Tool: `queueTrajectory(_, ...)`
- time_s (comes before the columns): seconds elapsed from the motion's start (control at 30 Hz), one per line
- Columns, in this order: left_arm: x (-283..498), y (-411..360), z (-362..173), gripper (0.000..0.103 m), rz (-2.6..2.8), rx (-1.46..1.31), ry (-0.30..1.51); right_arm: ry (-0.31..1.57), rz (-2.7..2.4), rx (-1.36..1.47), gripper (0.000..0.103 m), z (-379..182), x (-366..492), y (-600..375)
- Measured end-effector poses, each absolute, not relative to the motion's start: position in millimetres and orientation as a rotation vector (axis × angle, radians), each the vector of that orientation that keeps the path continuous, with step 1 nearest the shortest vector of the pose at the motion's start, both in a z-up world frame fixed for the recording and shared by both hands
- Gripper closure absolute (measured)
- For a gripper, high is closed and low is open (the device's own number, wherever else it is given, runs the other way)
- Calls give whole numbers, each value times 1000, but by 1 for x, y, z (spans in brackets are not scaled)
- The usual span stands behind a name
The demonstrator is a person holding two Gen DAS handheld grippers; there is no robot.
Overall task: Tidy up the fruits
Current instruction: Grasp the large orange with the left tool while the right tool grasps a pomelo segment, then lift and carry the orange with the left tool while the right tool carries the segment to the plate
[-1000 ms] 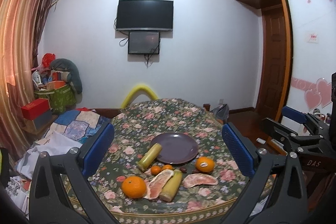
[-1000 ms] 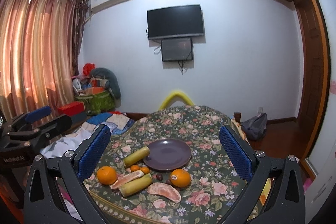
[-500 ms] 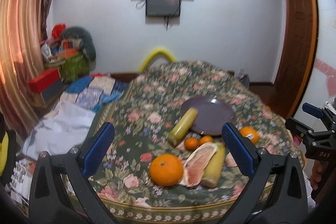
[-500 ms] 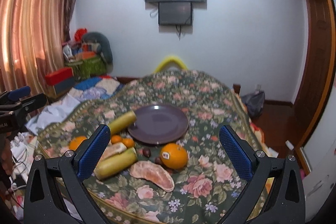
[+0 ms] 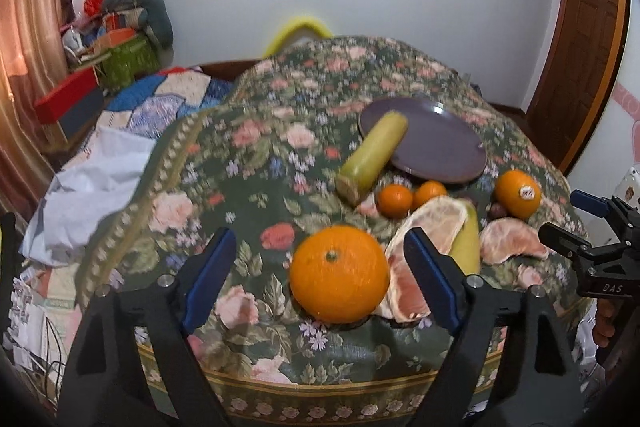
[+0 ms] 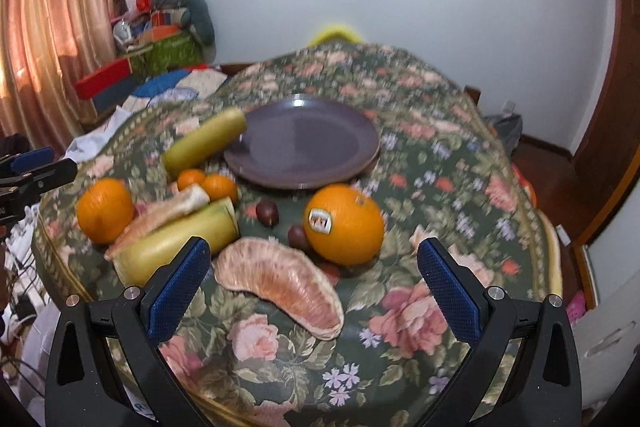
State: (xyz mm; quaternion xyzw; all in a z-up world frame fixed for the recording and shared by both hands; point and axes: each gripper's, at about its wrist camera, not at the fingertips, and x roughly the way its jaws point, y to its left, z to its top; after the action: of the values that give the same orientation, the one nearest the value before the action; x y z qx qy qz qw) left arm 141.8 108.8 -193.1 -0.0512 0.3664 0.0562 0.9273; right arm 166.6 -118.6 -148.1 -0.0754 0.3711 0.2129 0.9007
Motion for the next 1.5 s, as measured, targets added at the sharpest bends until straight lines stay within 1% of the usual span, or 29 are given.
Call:
queueTrajectory(0.03, 143, 109, -197, 19, 113, -107, 762, 780, 446, -159, 0, -153, 168, -117)
queueTrajectory(0.2, 150, 108, -211, 20, 100, -118, 800, 832, 460, -183, 1, -172, 173, -112)
queueTrajectory(0.3, 155, 106, -218, 22, 96, -119, 818, 859, 473, -186, 6, -181, 176, -111)
queueTrajectory(0.37, 158, 106, -223, 22, 87, -130, 829, 882, 480, -187, 10, -188, 178, -110)
queueTrajectory(0.53, 164, 104, -231, 25, 81, -131, 850, 897, 508, -162, 13, -193, 179, -113)
queueTrajectory(0.6, 167, 102, -235, 26, 77, -124, 867, 898, 524, -156, 16, -194, 179, -113)
queueTrajectory(0.77, 170, 104, -239, 28, 72, -154, 871, 909, 564, -148, 31, -194, 178, -113)
queueTrajectory(0.87, 171, 107, -241, 34, 50, -184, 873, 904, 572, -174, 37, -194, 174, -112)
queueTrajectory(1.0, 171, 105, -239, 35, 53, -177, 873, 893, 566, -171, 43, -195, 174, -113)
queueTrajectory(1.03, 171, 105, -239, 35, 54, -175, 875, 890, 558, -174, 51, -195, 174, -114)
queueTrajectory(1.07, 172, 105, -238, 35, 55, -173, 877, 891, 556, -172, 54, -194, 175, -114)
queueTrajectory(1.17, 172, 104, -234, 35, 58, -176, 879, 892, 558, -157, 59, -194, 175, -118)
queueTrajectory(1.43, 166, 95, -217, 35, 37, -161, 838, 907, 537, -157, 62, -190, 171, -124)
queueTrajectory(1.5, 166, 89, -213, 35, 25, -152, 830, 917, 551, -157, 60, -190, 172, -123)
